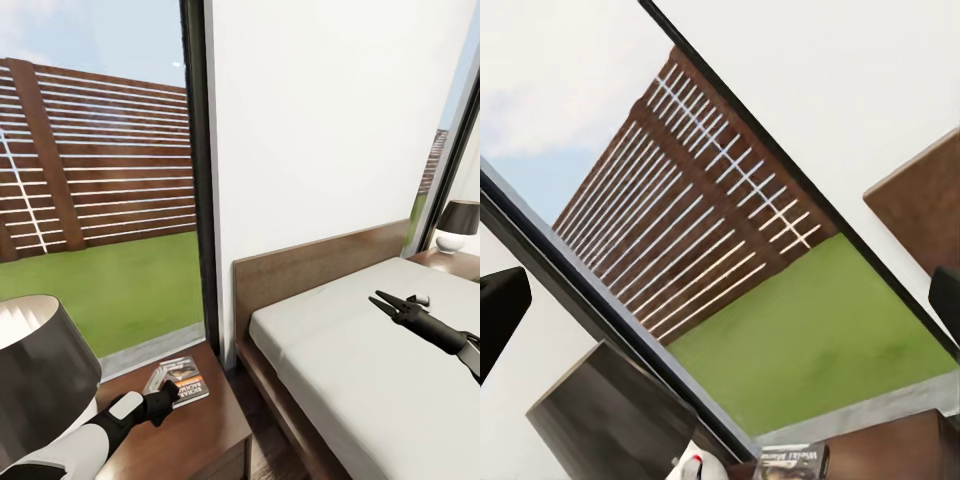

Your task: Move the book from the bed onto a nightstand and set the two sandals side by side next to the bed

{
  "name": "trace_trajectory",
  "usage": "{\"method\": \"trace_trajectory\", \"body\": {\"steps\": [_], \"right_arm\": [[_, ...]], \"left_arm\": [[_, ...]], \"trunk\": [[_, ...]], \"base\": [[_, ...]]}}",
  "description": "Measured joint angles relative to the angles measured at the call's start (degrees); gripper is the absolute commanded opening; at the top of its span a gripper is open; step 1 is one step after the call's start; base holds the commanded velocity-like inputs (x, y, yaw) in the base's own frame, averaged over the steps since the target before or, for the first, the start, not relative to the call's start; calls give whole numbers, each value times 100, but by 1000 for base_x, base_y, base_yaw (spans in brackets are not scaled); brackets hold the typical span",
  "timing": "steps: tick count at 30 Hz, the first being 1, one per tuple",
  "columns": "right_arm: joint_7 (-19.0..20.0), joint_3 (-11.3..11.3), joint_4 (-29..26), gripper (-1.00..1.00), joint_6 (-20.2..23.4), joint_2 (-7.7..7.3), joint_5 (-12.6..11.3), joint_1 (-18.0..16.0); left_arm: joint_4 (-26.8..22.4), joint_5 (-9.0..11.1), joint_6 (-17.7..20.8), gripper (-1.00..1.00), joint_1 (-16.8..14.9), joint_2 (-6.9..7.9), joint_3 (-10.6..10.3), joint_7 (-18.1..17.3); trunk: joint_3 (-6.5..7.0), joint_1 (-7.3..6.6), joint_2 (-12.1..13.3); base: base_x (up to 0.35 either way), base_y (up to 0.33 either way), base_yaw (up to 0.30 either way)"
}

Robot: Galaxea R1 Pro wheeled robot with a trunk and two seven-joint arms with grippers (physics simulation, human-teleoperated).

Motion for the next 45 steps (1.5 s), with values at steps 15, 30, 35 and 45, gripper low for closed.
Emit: {"method": "trace_trajectory", "body": {"steps": [15,30,35,45], "right_arm": [[0,-1,4,100,16,-78,-3,5],[0,6,22,100,53,-198,-17,11],[0,7,23,100,54,-201,-18,11],[0,7,24,100,55,-202,-15,11]], "left_arm": [[9,-26,-107,-100,-3,-181,-387,553],[-26,-29,-164,-100,-4,-242,-530,1092],[-27,-27,-311,-100,-4,-245,-536,1111],[-27,-100,-391,-100,-8,-248,-723,1144]], "trunk": [[0,0,0],[0,0,0],[0,0,0],[0,0,0]], "base": [[0,0,0],[0,0,0],[0,0,0],[0,0,0]]}}
